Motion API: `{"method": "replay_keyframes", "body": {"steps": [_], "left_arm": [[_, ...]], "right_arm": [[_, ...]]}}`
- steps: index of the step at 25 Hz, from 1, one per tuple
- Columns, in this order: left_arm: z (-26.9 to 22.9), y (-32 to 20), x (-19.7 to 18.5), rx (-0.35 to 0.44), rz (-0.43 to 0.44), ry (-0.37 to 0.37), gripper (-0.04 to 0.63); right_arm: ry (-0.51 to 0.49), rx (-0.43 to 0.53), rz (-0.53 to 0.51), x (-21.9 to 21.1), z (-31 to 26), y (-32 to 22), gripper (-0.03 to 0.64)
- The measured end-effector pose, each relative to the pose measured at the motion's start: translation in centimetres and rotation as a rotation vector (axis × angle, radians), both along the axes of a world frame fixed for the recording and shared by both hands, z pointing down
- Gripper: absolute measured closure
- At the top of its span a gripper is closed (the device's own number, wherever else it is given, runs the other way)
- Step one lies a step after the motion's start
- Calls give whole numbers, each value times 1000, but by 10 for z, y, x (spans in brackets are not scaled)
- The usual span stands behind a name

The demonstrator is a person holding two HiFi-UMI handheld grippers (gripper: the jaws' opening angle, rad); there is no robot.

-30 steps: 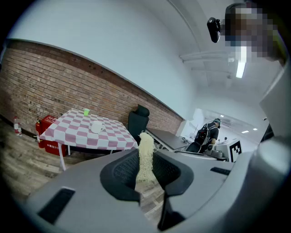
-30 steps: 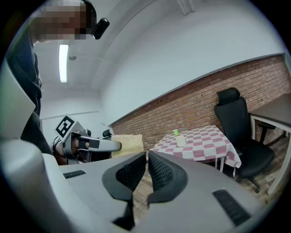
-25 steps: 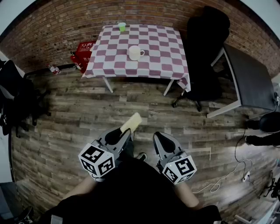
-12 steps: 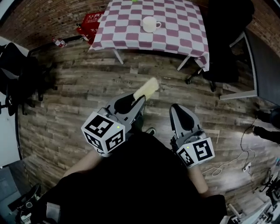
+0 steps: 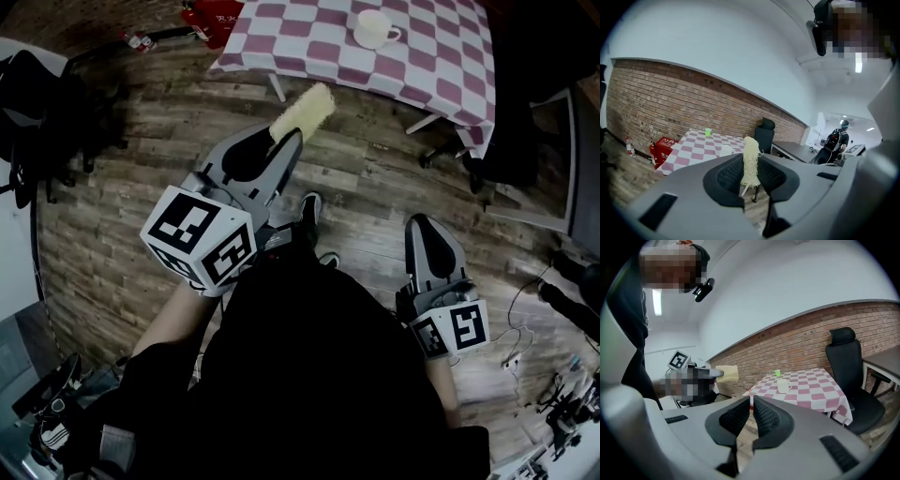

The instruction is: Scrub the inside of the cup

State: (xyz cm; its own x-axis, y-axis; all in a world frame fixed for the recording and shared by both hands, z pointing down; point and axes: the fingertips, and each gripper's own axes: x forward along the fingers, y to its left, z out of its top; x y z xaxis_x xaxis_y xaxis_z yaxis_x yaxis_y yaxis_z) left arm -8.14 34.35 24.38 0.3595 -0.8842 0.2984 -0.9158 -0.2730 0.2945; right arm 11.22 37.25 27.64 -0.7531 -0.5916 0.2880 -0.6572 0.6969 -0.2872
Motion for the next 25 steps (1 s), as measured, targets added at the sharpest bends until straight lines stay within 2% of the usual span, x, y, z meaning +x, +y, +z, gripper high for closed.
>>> {"method": "replay_keyframes", "body": {"steps": [6, 13, 16, 20, 25], "left_arm": [[15, -45, -29, -16, 1, 45, 515], [11, -110, -59, 2, 26, 71, 515], [12, -138, -69, 5, 44, 74, 515], [12, -171, -77, 2, 70, 66, 515], [16, -214, -75, -6, 82, 50, 515]], "right_arm": [[57, -12, -14, -27, 6, -44, 574], [64, -8, 34, -49, -7, -102, 574], [87, 0, 50, -57, -6, -127, 574], [43, -15, 62, -72, -9, -153, 574], [55, -32, 87, -63, 3, -191, 574]]}}
